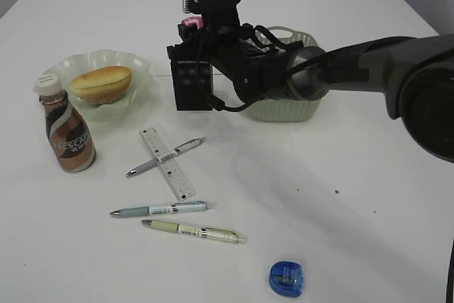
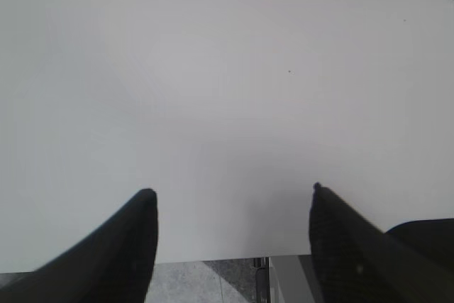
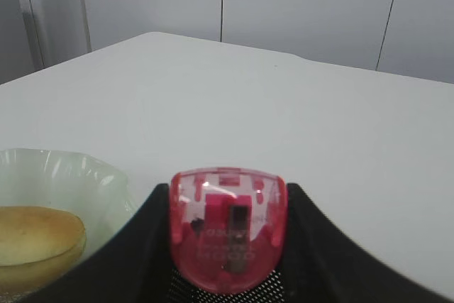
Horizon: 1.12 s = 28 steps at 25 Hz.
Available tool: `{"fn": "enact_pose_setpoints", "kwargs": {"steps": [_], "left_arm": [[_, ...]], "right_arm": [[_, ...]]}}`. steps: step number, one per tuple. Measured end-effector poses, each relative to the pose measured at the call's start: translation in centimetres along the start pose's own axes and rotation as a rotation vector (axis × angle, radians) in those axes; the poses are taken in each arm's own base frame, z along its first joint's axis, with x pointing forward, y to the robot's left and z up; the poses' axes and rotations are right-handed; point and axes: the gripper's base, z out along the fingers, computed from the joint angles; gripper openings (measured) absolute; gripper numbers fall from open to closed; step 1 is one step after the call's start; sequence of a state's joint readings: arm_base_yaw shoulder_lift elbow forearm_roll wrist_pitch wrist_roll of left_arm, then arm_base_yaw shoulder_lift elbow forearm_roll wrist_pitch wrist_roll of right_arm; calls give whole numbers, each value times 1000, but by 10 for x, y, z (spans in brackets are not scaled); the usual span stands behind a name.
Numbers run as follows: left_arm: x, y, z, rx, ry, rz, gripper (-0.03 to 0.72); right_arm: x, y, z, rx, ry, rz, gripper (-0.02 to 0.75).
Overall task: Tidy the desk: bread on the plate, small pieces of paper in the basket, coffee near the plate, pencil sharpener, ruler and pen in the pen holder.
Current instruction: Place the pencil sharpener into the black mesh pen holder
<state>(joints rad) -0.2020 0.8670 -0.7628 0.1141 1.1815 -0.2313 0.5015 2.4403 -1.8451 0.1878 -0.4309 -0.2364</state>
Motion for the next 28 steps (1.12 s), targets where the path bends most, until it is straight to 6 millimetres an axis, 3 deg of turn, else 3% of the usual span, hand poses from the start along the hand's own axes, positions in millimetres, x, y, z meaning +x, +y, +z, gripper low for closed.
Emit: {"fn": "enact_pose_setpoints", "kwargs": {"steps": [28], "left_arm": [[0, -2, 0, 21, 3, -8, 481]], "right_arm": [[-3, 0, 0, 0, -21, -10, 335]]}}
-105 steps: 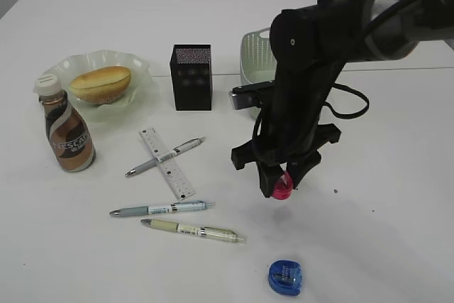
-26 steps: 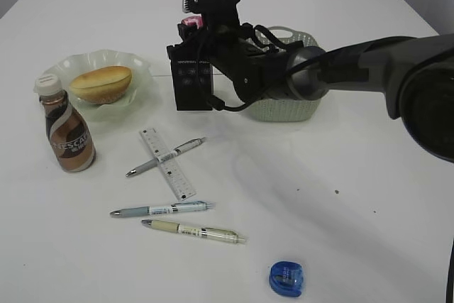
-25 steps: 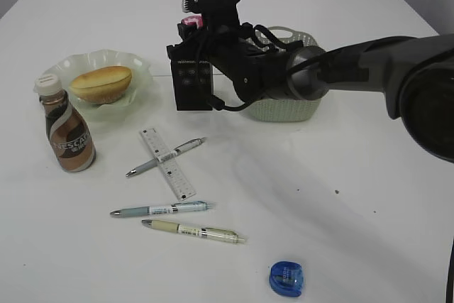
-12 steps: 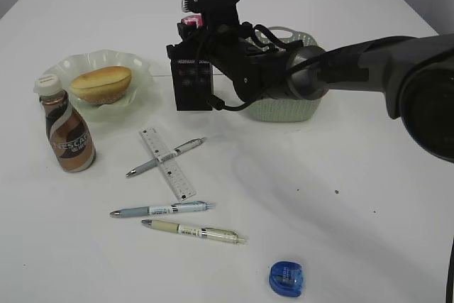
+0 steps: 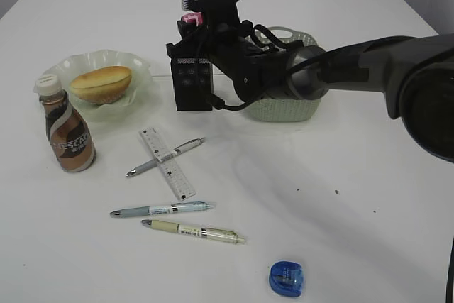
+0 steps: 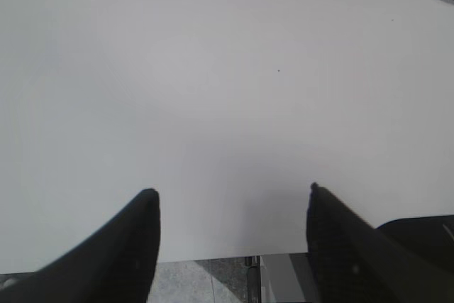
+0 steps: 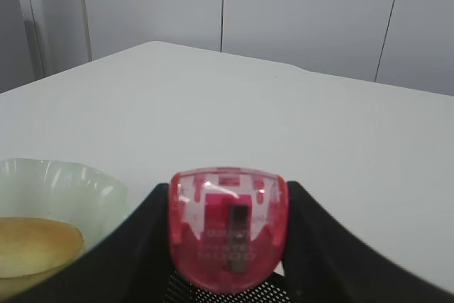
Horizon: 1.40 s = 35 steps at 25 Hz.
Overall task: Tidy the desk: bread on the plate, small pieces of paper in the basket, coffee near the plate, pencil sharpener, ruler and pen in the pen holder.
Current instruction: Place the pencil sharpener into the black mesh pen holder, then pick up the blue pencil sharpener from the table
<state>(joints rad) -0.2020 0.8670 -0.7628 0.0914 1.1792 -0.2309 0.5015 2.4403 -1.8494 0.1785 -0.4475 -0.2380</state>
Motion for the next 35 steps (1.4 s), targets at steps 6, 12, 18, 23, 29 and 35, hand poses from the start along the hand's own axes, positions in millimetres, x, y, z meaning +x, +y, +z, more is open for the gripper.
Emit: {"fn": "enact_pose_setpoints", "kwargs": {"steps": [6, 12, 18, 23, 29, 35], "left_arm": [[0, 0, 0, 0, 0, 0, 481], [0, 0, 0, 0, 0, 0, 481], [0, 0, 0, 1, 0, 0, 481], [0, 0, 0, 3, 1, -1, 481], [1, -3, 0, 38, 13, -16, 482], [6, -4, 0, 46, 63, -23, 477]], "right_arm": [[0, 0, 0, 0, -1, 0, 396], [0, 0, 0, 0, -1, 0, 403], [-7, -1, -2, -1, 49, 37, 404], [-52, -1, -18, -53, 155, 51, 404], [-92, 1, -49, -151, 398, 49, 405], [-104, 0, -81, -219, 674, -49, 404]]}}
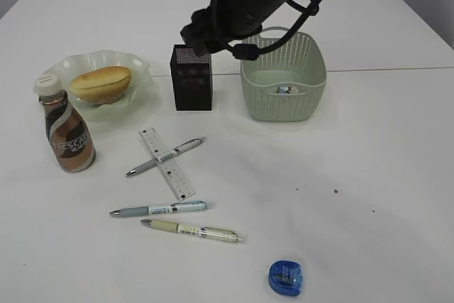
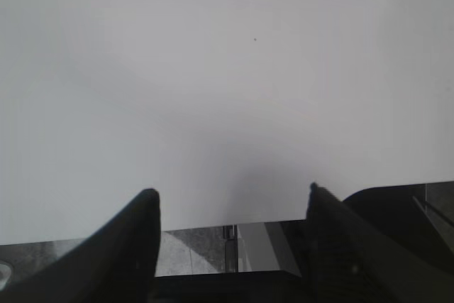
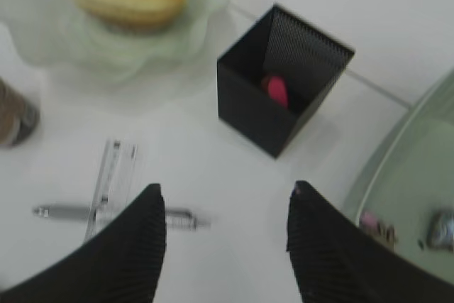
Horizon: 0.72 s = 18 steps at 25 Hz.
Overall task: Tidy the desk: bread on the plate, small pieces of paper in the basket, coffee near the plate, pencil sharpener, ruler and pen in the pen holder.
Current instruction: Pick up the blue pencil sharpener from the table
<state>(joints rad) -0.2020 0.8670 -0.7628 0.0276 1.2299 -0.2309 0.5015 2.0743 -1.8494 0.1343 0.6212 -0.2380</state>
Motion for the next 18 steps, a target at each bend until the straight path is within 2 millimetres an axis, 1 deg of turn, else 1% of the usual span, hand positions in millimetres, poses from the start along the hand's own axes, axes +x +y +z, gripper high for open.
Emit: {"fn": "enact_pose_setpoints", "kwargs": {"steps": [2, 5, 8, 10, 15, 18], "left_arm": [[1, -1, 0, 7, 6, -3, 480], [1, -2, 0, 24, 10, -9, 480], [1, -3, 0, 35, 12, -13, 481], [1, -3, 0, 36, 13, -14, 481], [1, -4, 0, 40, 14, -15, 479], [1, -4, 0, 40, 14, -15, 479]], "right_arm": [[8, 2, -7, -16, 116, -18, 404], [26, 5, -17, -57, 331, -26, 404], [39, 8, -27, -87, 505, 14, 405], [40, 9, -32, -84, 543, 54, 405], [41, 7, -36, -32, 558, 138, 404], [49, 8, -39, -23, 586, 169, 405]]}}
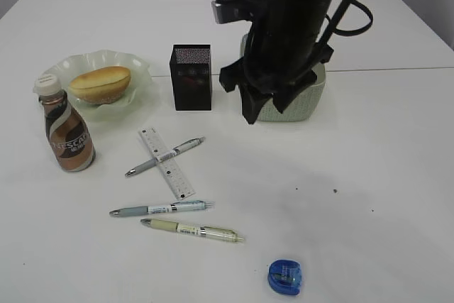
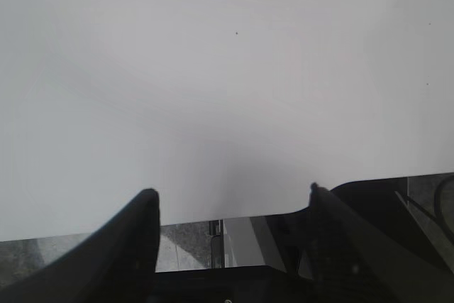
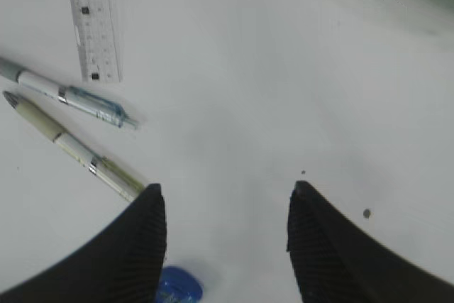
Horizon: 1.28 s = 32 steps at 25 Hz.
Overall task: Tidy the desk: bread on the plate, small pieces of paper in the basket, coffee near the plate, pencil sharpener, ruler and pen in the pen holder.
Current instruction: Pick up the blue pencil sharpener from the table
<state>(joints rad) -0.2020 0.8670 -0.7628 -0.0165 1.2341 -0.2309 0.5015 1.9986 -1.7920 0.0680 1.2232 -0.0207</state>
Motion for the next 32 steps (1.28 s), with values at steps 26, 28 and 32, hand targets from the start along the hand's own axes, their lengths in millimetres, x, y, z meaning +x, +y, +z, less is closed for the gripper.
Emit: {"fn": "enact_pose_setpoints", "kwargs": {"steps": [26, 28, 32], "left_arm": [[1, -3, 0, 30, 8, -11, 479], [1, -3, 0, 30, 8, -11, 479], [0, -1, 0, 11, 3, -4, 479]], "right_arm": [[133, 40, 59, -139, 198, -485, 405], [134, 40, 61, -151, 186, -528, 405], [132, 43, 62, -174, 150, -544, 405]]}}
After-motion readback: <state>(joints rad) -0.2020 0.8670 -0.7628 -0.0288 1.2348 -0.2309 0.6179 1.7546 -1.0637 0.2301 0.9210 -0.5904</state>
